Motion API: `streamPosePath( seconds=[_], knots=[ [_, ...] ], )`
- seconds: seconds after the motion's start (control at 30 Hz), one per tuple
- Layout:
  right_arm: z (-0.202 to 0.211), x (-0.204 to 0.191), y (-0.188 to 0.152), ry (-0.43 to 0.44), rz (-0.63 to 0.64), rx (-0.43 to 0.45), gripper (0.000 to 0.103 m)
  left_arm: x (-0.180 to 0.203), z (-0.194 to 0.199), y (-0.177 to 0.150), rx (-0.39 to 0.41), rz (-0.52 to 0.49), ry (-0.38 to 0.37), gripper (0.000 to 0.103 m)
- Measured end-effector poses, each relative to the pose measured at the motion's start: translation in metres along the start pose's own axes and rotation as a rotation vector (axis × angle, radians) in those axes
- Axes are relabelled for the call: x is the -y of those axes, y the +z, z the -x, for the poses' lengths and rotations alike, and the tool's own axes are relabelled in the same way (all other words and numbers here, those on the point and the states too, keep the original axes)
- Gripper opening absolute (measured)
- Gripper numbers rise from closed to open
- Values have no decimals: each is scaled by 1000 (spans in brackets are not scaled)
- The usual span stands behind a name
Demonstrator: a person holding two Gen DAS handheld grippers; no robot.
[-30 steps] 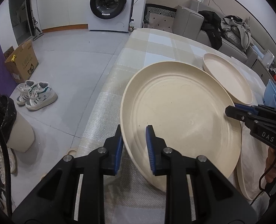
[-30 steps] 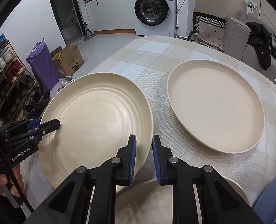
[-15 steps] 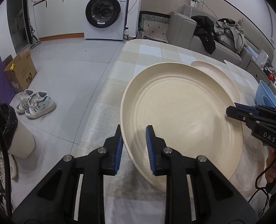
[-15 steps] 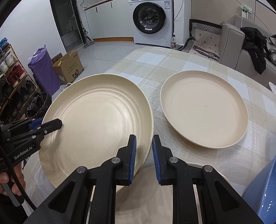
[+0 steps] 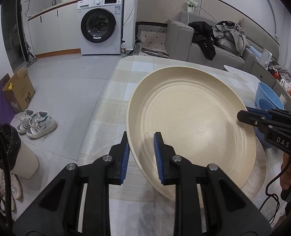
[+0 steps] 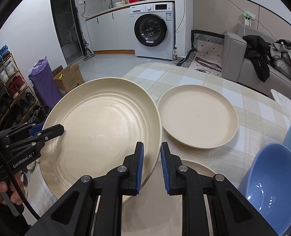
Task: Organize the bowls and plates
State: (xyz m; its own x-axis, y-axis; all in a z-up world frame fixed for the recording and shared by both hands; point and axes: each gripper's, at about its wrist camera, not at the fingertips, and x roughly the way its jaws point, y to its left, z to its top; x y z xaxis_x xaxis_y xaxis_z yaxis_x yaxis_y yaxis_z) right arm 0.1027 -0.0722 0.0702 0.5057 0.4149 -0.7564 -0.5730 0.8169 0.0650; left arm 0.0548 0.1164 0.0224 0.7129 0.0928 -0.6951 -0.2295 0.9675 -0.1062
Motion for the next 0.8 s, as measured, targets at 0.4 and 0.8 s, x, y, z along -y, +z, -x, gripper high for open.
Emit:
streamPosePath(
  seconds=[0.4, 0.8],
  knots=[
    [54, 14, -24, -42, -55, 45, 18, 52, 39, -8, 19, -83, -62, 21],
    [87, 30, -60, -78, -128, 53, 19, 96, 51, -27, -12, -158, -114, 21]
  ],
)
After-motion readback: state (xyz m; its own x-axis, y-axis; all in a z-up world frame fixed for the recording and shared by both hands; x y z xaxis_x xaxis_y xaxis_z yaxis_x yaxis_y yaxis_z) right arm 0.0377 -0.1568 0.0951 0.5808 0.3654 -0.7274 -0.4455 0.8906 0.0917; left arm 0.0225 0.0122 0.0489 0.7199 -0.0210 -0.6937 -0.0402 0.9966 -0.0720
